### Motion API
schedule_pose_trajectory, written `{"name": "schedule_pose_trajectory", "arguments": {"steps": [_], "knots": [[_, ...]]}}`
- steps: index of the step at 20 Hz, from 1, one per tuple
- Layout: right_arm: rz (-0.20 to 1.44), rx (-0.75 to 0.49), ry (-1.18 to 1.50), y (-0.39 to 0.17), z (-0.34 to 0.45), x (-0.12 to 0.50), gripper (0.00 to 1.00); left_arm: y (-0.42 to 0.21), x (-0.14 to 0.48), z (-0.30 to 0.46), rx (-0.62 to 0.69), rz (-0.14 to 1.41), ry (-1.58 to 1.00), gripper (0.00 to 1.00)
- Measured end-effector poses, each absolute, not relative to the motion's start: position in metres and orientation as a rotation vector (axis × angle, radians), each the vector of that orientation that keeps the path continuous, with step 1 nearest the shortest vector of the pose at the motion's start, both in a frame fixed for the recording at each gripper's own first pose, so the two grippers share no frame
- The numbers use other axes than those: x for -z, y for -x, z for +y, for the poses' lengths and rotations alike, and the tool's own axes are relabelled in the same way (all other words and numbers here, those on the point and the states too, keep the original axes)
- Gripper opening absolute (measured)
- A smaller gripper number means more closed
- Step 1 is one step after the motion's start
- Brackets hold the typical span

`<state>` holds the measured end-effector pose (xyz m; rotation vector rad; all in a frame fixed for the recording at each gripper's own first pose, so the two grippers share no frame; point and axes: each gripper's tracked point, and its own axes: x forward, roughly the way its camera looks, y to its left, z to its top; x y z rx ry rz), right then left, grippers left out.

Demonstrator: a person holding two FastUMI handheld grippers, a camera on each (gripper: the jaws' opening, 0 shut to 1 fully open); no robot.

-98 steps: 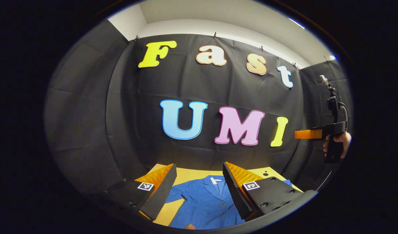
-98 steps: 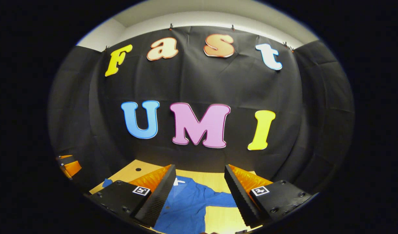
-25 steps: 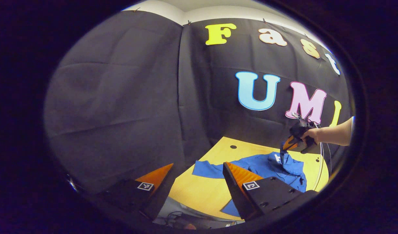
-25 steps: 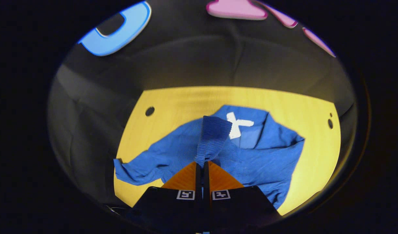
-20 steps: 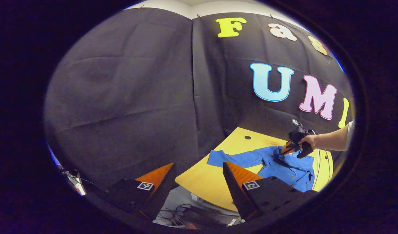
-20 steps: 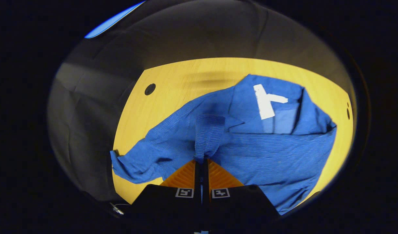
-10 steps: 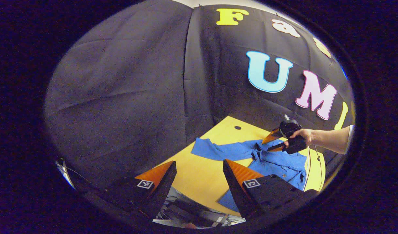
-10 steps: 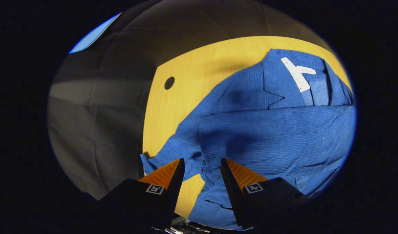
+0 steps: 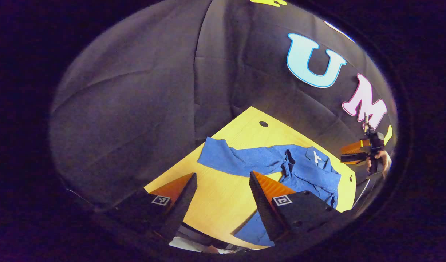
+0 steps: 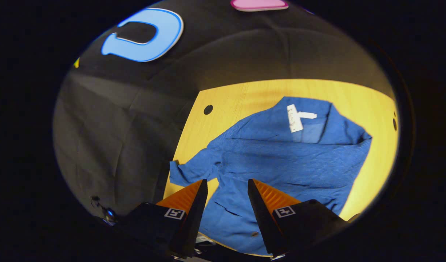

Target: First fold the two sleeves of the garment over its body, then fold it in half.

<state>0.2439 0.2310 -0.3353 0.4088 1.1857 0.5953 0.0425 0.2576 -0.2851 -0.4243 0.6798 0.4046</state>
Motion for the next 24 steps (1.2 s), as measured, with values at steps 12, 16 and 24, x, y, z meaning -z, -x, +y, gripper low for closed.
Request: {"name": "schedule_pose_trajectory", "arguments": {"steps": [12, 16, 24], "knots": [[1.136, -0.307, -0.35, -0.095, -0.001, 0.301, 0.6, -0.157, 0.389, 0.339, -0.35, 1.068, 0.26, 0.85], [1.174, -0.162, -0.43, -0.045, -0.044, 0.306, 0.82, -0.167, 0.419, 0.348, -0.346, 1.137, 0.323, 0.85], [1.197, -0.099, -0.507, -0.003, -0.051, 0.305, 0.82, -0.185, 0.433, 0.356, -0.268, 1.199, 0.231, 0.84]]}}
